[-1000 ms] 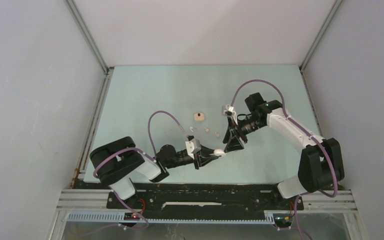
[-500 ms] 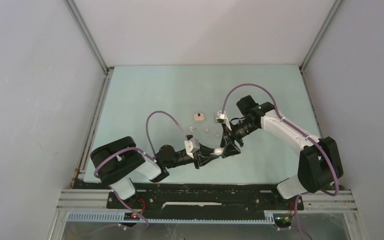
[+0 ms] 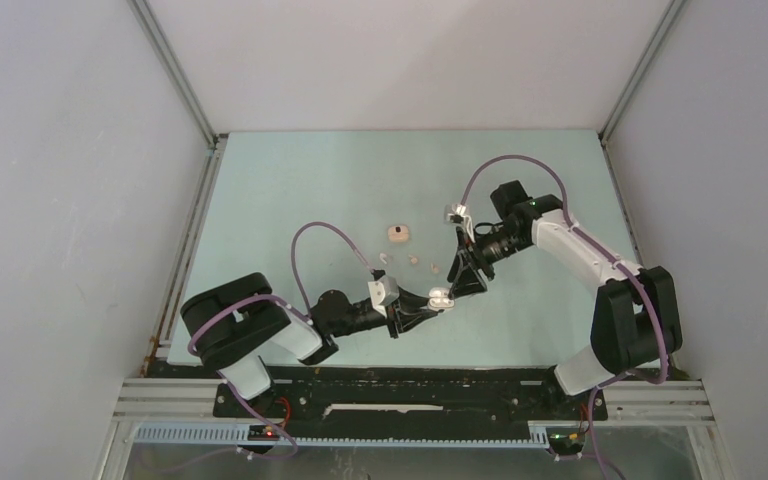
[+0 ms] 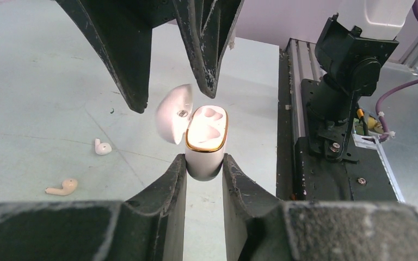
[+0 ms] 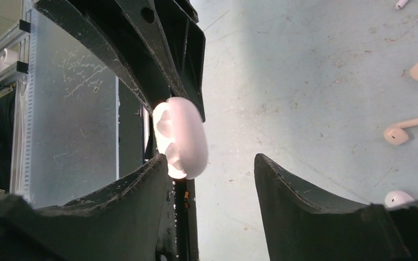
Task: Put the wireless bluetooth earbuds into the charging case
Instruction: Open the charging case.
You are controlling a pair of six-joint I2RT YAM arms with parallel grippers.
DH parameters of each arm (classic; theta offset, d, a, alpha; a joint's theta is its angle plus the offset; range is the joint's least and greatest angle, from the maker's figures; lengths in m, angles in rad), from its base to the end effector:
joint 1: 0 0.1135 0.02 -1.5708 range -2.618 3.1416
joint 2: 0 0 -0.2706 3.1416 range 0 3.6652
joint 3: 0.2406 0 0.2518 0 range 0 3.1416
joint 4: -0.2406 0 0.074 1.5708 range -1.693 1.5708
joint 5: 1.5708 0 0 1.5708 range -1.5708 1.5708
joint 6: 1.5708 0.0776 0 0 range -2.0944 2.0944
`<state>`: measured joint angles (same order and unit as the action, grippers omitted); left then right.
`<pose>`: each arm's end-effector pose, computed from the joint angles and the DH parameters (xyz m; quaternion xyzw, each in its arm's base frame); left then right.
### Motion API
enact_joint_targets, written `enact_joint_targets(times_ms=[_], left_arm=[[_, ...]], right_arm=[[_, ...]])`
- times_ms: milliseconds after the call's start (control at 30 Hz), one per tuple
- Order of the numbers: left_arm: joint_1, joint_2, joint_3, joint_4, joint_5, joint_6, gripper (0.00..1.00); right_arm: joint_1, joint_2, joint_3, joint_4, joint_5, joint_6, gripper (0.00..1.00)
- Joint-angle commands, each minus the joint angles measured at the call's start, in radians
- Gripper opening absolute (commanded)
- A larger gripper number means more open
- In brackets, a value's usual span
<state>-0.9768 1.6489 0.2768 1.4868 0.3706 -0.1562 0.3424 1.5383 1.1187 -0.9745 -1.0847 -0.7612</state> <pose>0.1410 -0.2590 0.1721 0.3870 0.5449 -0.4972 0.5533 0.2392 0.1581 0.2306 -0.4860 0.7027 0.4872 0.1808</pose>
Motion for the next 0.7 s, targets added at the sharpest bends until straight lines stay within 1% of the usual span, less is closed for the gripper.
enact_joint_targets(times_ms=[0,233,367,467,567,667], left_arm=[[0.0,0.0,0.0,0.083,0.013,0.02,0.0],[0.0,0.011,0.001,0.091,0.005,0.012,0.0],[0.0,0.016,0.0,0.098,-0.001,0.009,0.0],[0.0,0.011,-0.005,0.104,-0.006,0.008,0.0],[0.0,-0.01,-0.017,0.105,-0.035,-0.001,0.0],[0.0,-0.058,-0.056,0.104,-0.113,-0.006,0.0]], right_arm=[[-0.007,0.005,0.037,-0.026,-0.051,-0.023,0.62],[-0.005,-0.001,0.042,-0.039,-0.065,-0.035,0.62],[-0.038,-0.016,0.105,-0.185,-0.136,-0.146,0.63],[-0.106,-0.038,0.148,-0.241,-0.155,-0.21,0.63],[-0.173,-0.06,0.152,-0.177,-0.09,-0.213,0.59],[-0.206,-0.041,0.15,-0.105,0.027,-0.217,0.51]])
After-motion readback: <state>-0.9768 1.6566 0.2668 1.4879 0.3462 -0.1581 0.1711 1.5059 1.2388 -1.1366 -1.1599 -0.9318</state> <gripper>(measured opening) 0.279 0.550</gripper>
